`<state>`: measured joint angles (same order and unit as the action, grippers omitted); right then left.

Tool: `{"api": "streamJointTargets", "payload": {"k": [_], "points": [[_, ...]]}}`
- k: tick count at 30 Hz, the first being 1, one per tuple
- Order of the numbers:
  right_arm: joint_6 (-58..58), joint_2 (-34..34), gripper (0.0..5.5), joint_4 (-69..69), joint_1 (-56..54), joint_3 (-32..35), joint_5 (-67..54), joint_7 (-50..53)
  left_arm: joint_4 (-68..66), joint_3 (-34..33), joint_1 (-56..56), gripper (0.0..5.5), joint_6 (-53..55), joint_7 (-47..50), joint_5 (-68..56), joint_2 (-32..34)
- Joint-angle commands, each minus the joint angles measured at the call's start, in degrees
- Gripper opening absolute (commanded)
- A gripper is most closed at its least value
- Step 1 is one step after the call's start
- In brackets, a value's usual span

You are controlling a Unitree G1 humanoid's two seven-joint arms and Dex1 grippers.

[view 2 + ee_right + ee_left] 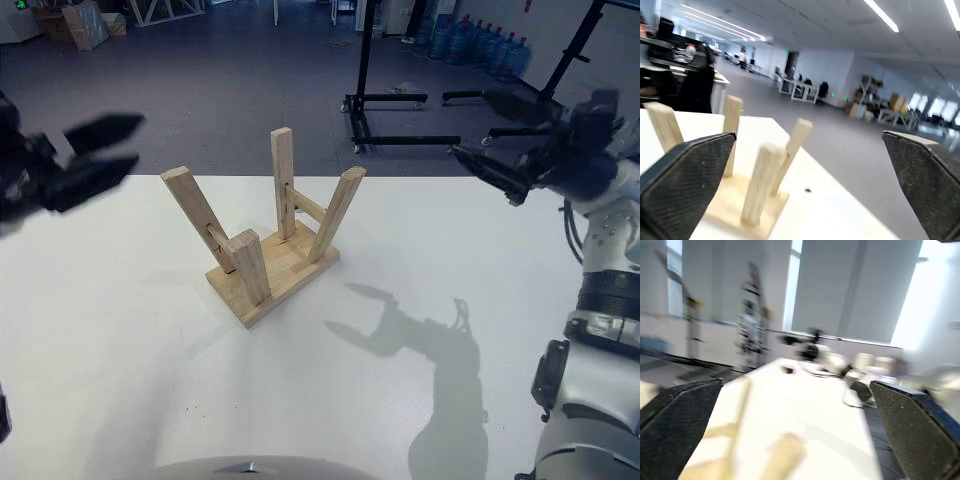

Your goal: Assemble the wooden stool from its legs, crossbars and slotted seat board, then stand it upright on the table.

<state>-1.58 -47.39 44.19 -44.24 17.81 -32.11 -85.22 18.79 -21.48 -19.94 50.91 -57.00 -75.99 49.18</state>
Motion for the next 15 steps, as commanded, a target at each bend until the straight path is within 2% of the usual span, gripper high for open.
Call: {"api": "streamJointTargets", "payload": {"k": [1,8,15], "points": [[13.6,5.3,5.39,19.2,-9.0,-4.7,8.2,-6.3,15.0,-1.3,9.7,5.4,6.8,-0.7,-11.5,4.6],[25.8,13.1,5.39,26.8,-12.5,-6.8,15.1,-4.1,18.3,1.3,12.8,5.4,4.7,4.2,-9.4,4.2],[26.6,17.0,5.39,28.0,-14.4,-7.1,18.0,-3.2,18.2,5.8,5.8,5.4,0.5,11.9,-4.7,1.7]]}}
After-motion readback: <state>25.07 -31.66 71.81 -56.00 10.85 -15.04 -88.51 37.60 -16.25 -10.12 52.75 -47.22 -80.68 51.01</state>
